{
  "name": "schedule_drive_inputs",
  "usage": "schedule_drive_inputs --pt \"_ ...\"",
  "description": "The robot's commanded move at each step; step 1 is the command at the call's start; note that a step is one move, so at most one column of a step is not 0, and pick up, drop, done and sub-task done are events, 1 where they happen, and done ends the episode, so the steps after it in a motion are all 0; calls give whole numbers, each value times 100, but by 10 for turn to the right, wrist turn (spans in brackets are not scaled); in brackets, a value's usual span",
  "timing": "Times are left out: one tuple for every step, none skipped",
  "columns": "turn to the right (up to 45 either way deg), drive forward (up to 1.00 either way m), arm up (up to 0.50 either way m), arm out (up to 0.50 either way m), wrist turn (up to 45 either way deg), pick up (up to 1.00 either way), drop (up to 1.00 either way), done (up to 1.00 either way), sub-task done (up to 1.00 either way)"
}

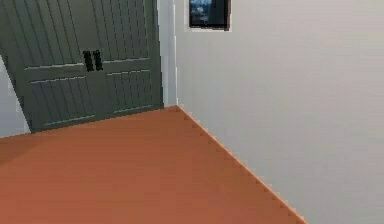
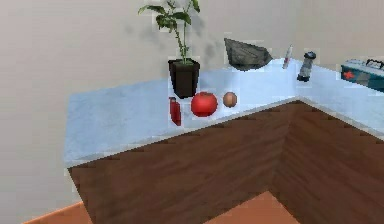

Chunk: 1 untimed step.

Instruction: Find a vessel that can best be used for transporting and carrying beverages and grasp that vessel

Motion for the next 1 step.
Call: schedule_drive_inputs --pt "0 0 50 0 0 0 0 0 0"
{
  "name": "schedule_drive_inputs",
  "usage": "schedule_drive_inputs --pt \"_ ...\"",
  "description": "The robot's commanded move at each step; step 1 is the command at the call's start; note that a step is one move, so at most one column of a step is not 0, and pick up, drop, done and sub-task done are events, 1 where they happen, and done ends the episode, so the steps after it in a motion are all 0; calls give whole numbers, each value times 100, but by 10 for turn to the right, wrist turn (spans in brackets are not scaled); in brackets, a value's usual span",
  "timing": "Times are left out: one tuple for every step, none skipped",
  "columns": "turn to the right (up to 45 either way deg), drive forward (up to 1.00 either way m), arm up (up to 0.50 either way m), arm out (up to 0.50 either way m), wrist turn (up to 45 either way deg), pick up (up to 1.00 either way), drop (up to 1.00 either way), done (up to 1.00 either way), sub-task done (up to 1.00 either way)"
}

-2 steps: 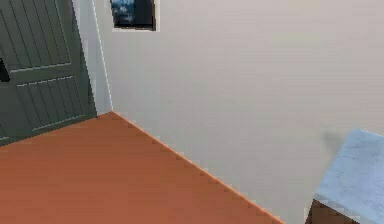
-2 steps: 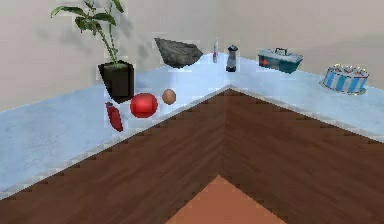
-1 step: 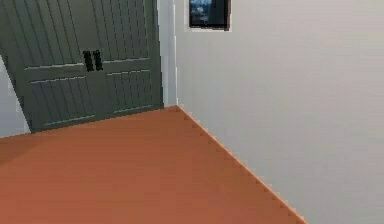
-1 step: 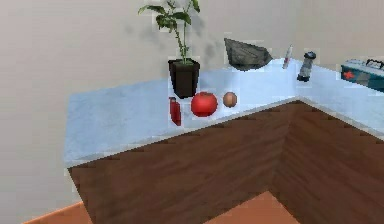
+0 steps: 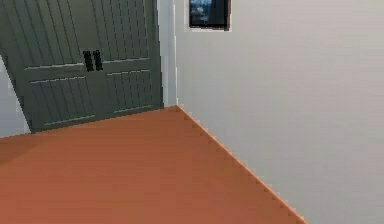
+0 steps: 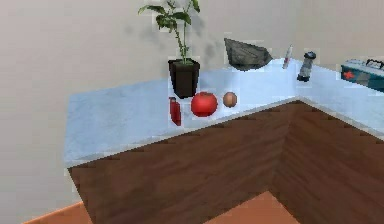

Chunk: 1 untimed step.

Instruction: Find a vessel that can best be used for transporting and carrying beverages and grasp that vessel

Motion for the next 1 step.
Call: schedule_drive_inputs --pt "0 0 38 0 0 0 0 0 0"
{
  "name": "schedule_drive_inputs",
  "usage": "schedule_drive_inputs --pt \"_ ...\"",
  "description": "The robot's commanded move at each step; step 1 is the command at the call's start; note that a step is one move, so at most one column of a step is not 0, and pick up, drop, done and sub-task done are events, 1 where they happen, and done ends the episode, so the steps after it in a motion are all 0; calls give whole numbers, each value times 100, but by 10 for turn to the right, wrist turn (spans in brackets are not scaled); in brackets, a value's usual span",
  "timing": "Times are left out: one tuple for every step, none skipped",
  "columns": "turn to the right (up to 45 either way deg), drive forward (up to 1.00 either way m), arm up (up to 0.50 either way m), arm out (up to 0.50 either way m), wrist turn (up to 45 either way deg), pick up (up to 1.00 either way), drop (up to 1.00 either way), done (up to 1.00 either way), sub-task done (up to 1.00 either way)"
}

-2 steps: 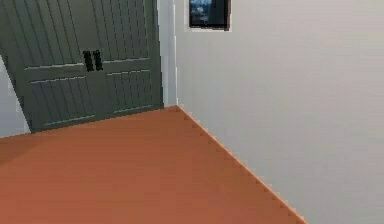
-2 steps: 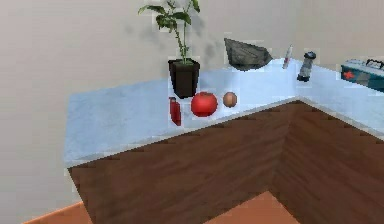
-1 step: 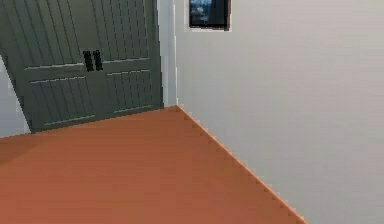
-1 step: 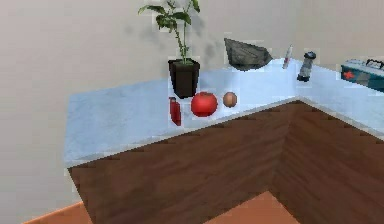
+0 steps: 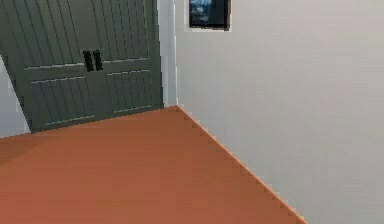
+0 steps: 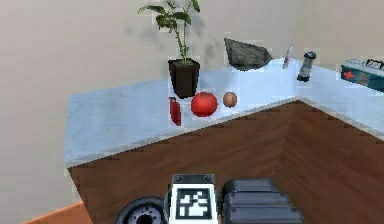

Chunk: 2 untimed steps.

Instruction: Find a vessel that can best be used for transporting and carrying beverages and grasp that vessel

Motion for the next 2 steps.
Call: schedule_drive_inputs --pt "0 0 0 44 0 0 0 0 0" --pt "0 0 0 0 450 0 0 0 0"
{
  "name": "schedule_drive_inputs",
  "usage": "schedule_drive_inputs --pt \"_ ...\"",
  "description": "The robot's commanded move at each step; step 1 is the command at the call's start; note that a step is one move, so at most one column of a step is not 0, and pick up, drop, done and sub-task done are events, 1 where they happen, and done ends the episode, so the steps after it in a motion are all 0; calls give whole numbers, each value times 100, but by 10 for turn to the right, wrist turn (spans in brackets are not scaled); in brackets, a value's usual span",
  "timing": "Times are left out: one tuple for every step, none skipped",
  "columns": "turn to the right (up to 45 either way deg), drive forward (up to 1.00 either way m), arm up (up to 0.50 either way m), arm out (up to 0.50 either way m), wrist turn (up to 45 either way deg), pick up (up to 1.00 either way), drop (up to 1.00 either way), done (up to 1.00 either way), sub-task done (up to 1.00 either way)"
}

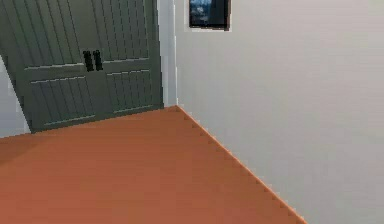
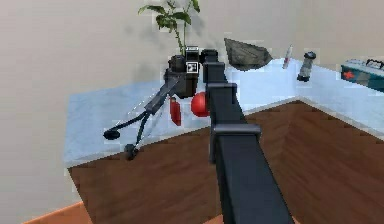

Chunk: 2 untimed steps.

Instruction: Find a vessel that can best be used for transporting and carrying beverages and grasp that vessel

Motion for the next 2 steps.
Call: schedule_drive_inputs --pt "0 0 0 0 450 0 0 0 0" --pt "0 0 0 0 450 0 0 0 0"
